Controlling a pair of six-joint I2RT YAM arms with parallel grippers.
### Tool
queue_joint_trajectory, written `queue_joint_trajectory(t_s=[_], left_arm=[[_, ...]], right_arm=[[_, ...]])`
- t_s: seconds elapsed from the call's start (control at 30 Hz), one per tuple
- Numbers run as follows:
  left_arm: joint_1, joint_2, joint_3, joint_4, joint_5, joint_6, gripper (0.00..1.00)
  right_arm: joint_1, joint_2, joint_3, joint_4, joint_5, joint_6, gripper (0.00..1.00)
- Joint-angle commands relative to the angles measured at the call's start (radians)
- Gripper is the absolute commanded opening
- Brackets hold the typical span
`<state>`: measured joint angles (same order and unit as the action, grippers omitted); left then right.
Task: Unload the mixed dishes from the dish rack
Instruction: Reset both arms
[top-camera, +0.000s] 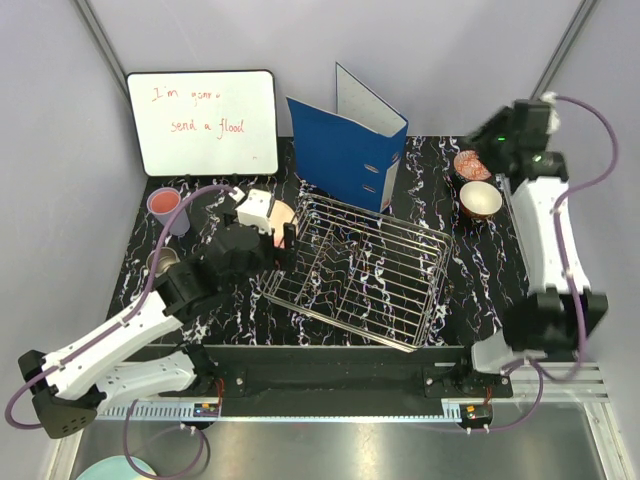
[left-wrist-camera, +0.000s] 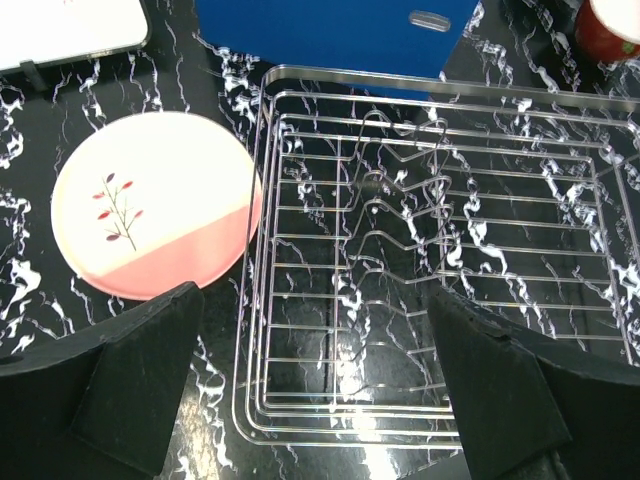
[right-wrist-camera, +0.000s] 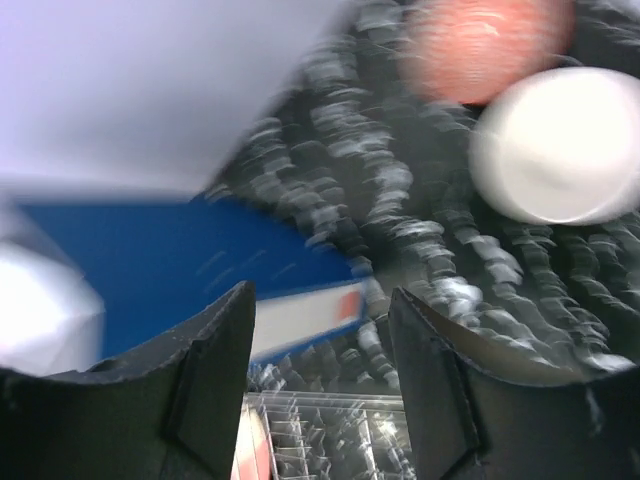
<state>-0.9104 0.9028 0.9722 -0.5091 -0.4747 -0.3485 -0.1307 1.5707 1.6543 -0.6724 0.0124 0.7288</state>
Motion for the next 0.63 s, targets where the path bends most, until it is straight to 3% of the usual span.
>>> queue_joint_trajectory(t_s=[0.0,0.07,0.2,0.33,0.43,0.6], left_arm=[[0.01,0.045,0.08,-0.048,0.048,-0.017,0.99],[0.024,0.05,0.086,-0.068,0.086,-0.023,0.99],[0.051,0.035,0.079,-0.08,0.134,-0.041,0.99],[0.056,0.007,0.065,-0.083,0.127,-0.05,0.99],[0.056,-0.016,0.053,-0.086,0.113,-0.058,0.99],[0.056,-0.004,0.049,-0.097,0.082,-0.078,0.99]], right_arm=[[0.388,-0.265,-0.14,0.158,0.21,-0.146,0.65],[0.512,-0.356,-0.247,0.195,0.34,-0.201,0.66],[0.877,-0.483,-0.453,0.334,0.587,-0.308,0.67],[1.124,-0.575,-0.664,0.445,0.8,-0.39,0.68],[1.25,-0.595,-0.744,0.504,0.897,-0.42,0.68],[1.309,-0.586,-0.784,0.508,0.919,-0.405,0.69]])
